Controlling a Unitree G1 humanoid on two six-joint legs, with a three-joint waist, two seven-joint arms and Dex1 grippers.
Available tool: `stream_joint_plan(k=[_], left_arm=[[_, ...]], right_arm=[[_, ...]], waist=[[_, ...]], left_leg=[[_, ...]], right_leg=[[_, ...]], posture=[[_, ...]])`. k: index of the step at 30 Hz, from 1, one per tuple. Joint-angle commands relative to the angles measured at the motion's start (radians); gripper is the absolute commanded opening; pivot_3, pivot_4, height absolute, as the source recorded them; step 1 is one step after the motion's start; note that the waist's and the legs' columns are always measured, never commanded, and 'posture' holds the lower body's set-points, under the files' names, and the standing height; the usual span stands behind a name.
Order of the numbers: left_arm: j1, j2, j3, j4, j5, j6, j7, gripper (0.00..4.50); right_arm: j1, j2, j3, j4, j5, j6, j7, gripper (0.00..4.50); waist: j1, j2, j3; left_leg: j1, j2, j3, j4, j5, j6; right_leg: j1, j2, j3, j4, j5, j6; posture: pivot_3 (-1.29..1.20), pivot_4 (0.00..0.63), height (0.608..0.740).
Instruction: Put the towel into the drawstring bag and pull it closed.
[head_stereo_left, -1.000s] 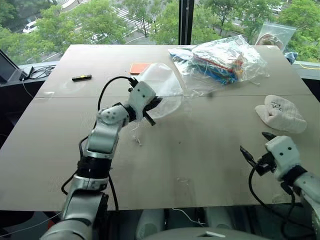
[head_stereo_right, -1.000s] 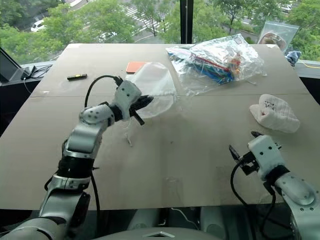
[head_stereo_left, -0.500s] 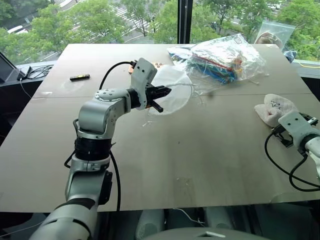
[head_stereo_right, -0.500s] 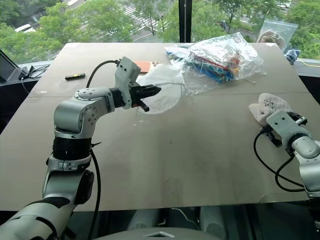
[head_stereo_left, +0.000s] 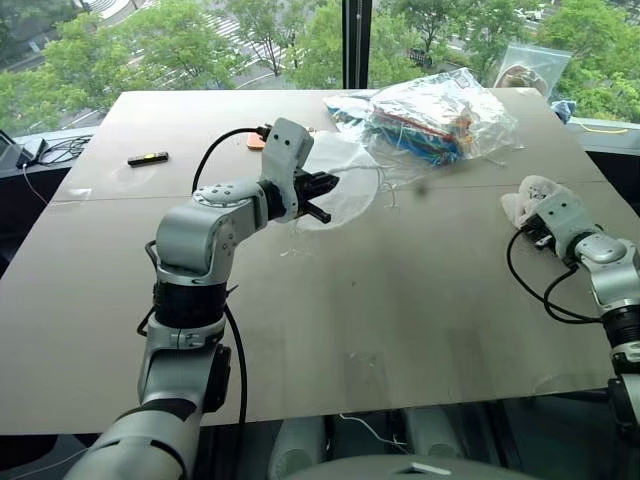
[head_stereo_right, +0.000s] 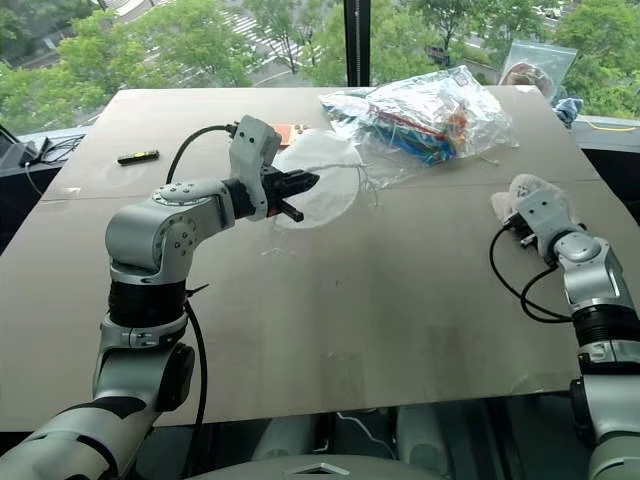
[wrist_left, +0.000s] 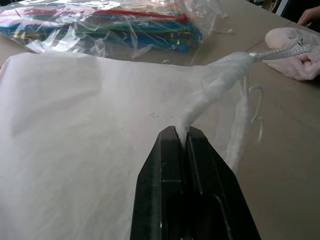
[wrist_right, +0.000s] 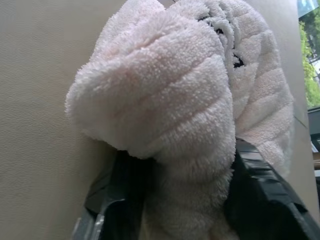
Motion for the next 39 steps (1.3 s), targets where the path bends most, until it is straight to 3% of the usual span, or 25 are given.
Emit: stream_joint_plan(k=[1, 6, 10, 17, 23, 30, 39], left_arm=[[-0.032, -0.021, 0.074, -0.003, -0.053, 0.058, 0.027, 0.00], [-0.076, -0.044, 0.110, 0.057, -0.079, 0.135, 0.071, 0.00], [-0.118, -0.065, 0.008, 0.129, 0.018, 0.126, 0.170, 0.00], [-0.225, -0.174, 0.014, 0.286, 0.031, 0.145, 0.243, 0.00], [-0.294, -0.210, 0.034, 0.318, -0.045, 0.216, 0.183, 0.00], [-0.264, -0.131, -0.009, 0.202, -0.179, 0.386, 0.047, 0.00], [-0.224, -0.159, 0.122, 0.137, -0.236, 0.486, 0.071, 0.00]], right_arm=[[0.079, 0.026, -0.034, -0.203, 0.118, -0.058, 0.109, 0.12], [0.258, 0.052, -0.044, -0.680, 0.212, -0.024, 0.172, 0.06], [0.368, 0.131, 0.010, -1.014, 0.191, 0.069, 0.089, 0.06], [0.418, 0.246, 0.159, -1.280, 0.123, 0.189, 0.010, 0.06], [0.376, 0.219, 0.269, -1.186, 0.025, 0.098, 0.026, 0.06], [0.268, 0.252, 0.295, -0.941, -0.076, -0.022, -0.050, 0.06], [0.111, 0.325, 0.430, -0.694, -0.142, -0.197, 0.009, 0.06]], waist=[[0.001, 0.000, 0.000], [0.001, 0.005, 0.003], [0.018, 0.007, 0.005], [0.036, 0.006, 0.006], [0.031, 0.006, 0.006], [0.007, 0.005, 0.007], [0.008, 0.004, 0.008]], left_leg=[[0.000, 0.000, 0.000, 0.000, 0.000, -0.001], [-0.002, 0.001, -0.004, -0.002, 0.001, -0.003], [-0.004, -0.001, -0.004, -0.002, 0.001, -0.003], [-0.006, -0.002, -0.007, -0.001, 0.001, -0.003], [-0.006, -0.003, -0.007, -0.001, 0.001, -0.003], [-0.005, -0.002, -0.007, -0.002, 0.001, -0.003], [-0.005, -0.002, -0.007, -0.002, 0.001, -0.003]], right_leg=[[0.000, 0.000, 0.000, 0.000, 0.000, 0.000], [-0.003, 0.002, 0.000, 0.000, 0.000, 0.000], [-0.004, 0.000, 0.000, -0.001, 0.000, 0.000], [-0.003, 0.000, -0.003, -0.001, 0.000, 0.000], [-0.004, 0.000, -0.005, -0.002, -0.001, 0.000], [-0.004, 0.000, -0.003, -0.001, -0.001, 0.000], [-0.005, 0.000, -0.001, -0.001, -0.001, 0.000]], posture=[[0.00, 0.150, 0.740], [0.00, 0.150, 0.740], [0.00, 0.150, 0.740], [0.00, 0.150, 0.740], [0.00, 0.150, 0.740], [0.00, 0.150, 0.740], [0.00, 0.150, 0.740]])
